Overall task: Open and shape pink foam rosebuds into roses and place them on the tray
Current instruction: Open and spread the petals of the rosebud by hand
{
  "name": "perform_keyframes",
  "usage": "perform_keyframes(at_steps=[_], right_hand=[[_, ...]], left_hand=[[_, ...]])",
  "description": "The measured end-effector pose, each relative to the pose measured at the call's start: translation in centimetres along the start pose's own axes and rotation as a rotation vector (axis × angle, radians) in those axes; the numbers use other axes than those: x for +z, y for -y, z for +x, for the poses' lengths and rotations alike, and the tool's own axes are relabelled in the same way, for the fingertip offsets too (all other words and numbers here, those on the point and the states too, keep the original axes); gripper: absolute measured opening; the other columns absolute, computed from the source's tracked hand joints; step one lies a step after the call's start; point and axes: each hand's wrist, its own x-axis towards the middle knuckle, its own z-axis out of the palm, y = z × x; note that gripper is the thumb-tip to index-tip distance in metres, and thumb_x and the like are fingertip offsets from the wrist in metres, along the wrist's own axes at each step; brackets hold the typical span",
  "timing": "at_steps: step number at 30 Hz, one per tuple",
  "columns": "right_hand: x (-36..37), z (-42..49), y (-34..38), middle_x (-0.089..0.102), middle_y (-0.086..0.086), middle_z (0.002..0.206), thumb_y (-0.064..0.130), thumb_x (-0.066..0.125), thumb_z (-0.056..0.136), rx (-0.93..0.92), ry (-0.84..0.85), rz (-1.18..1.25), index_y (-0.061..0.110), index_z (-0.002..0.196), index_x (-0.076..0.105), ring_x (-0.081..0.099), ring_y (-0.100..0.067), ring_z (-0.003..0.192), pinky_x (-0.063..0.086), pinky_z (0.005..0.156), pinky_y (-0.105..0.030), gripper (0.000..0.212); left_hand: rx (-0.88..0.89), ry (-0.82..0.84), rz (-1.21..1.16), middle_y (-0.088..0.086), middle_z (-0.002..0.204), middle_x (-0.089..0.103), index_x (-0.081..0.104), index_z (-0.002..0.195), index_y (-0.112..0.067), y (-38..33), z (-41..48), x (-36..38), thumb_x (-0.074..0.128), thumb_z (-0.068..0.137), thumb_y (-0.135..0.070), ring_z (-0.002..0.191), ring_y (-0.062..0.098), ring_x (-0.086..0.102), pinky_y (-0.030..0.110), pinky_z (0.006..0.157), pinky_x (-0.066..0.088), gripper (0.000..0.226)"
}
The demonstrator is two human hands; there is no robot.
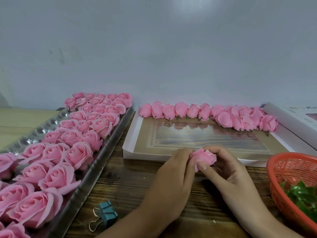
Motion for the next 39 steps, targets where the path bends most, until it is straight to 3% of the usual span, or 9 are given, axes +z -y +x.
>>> perform_keyframes(at_steps=[5,8,10,14,20,23,28,32,39], right_hand=[[0.2,-0.2,0.1,0.069,-0.009,0.091,0.033,0.070,0.073,-0.030,0.000,-0.126,0.027,0.096,0.066,0.062,-0.037,0.084,0.052,0.080,-0.044,0.023],[0.2,-0.4,0.4,0.068,-0.009,0.091,0.033,0.068,0.076,-0.052,0.014,-0.130,0.026,0.096,0.065,0.063,-0.036,0.085,0.051,0.082,-0.052,0.022],[0.3,-0.3,0.5,0.067,-0.010,0.091,0.028,0.071,0.081,-0.065,0.041,-0.132,0.025,0.096,0.065,0.064,-0.033,0.085,0.052,0.081,-0.049,0.016],[0.4,-0.3,0.6,0.067,-0.006,0.093,0.013,0.066,0.083,-0.118,0.114,-0.199,0.022,0.095,0.065,0.065,-0.023,0.090,0.051,0.080,-0.028,0.015],[0.3,-0.5,1.1,0.065,-0.001,0.096,-0.006,0.058,0.080,-0.232,0.248,-0.296,0.011,0.092,0.066,0.063,-0.025,0.095,0.050,0.080,-0.035,0.023],[0.3,-0.4,1.0,0.065,0.001,0.098,-0.014,0.055,0.078,-0.270,0.259,-0.300,0.010,0.090,0.066,0.063,-0.023,0.097,0.051,0.079,-0.028,0.029],[0.4,-0.7,0.7,0.065,0.002,0.112,0.001,0.060,0.082,-0.193,0.169,-0.189,0.027,0.116,0.060,0.064,-0.020,0.104,0.053,0.083,-0.026,0.043],[0.5,-0.8,1.1,0.059,0.003,0.124,0.028,0.065,0.083,-0.295,0.086,-0.279,0.032,0.100,0.059,0.058,-0.025,0.117,0.047,0.097,-0.037,0.018],[0.9,-0.9,1.9,0.057,0.006,0.123,0.039,0.072,0.077,-0.423,0.063,-0.488,0.031,0.087,0.064,0.059,-0.015,0.114,0.041,0.097,-0.016,0.015]], left_hand=[[-0.030,0.098,-0.076,-0.013,0.105,0.060,0.051,0.117,-0.026,0.1,-0.1,-0.1,0.042,0.087,-0.025,0.099,0.005,0.056,0.028,0.085,0.047,0.031],[-0.090,0.144,-0.127,-0.021,0.094,0.057,0.048,0.112,-0.031,0.4,-0.1,0.2,0.052,0.075,-0.023,0.087,0.000,0.057,0.017,0.073,0.046,0.038],[-0.133,0.163,-0.179,-0.024,0.090,0.059,0.048,0.109,-0.033,0.5,0.0,0.3,0.060,0.076,-0.023,0.082,-0.002,0.058,0.012,0.067,0.045,0.036],[-0.186,0.174,-0.258,-0.006,0.091,0.067,0.057,0.098,-0.024,0.9,0.3,0.2,0.068,0.077,-0.025,0.084,0.009,0.064,0.031,0.072,0.054,0.023],[-0.180,0.201,-0.264,0.005,0.079,0.068,0.066,0.085,-0.007,1.1,0.8,0.0,0.072,0.078,-0.014,0.073,0.014,0.063,0.030,0.065,0.051,0.013],[-0.167,0.209,-0.222,-0.005,0.070,0.061,0.062,0.076,-0.010,1.1,0.9,-0.1,0.072,0.077,-0.009,0.066,0.001,0.055,0.017,0.062,0.043,0.010],[-0.204,0.108,-0.227,0.000,0.072,0.069,0.070,0.086,-0.013,1.2,0.8,-0.2,0.071,0.078,-0.011,0.061,0.010,0.060,0.029,0.058,0.051,0.009],[-0.234,0.042,-0.173,-0.004,0.070,0.062,0.064,0.080,-0.018,1.3,0.8,-0.2,0.076,0.075,-0.023,0.064,0.010,0.057,0.020,0.058,0.047,0.013],[-0.176,0.083,-0.056,-0.015,0.061,0.048,0.048,0.063,-0.029,1.3,0.4,-0.2,0.061,0.074,-0.028,0.060,0.001,0.045,0.023,0.056,0.040,0.017]])
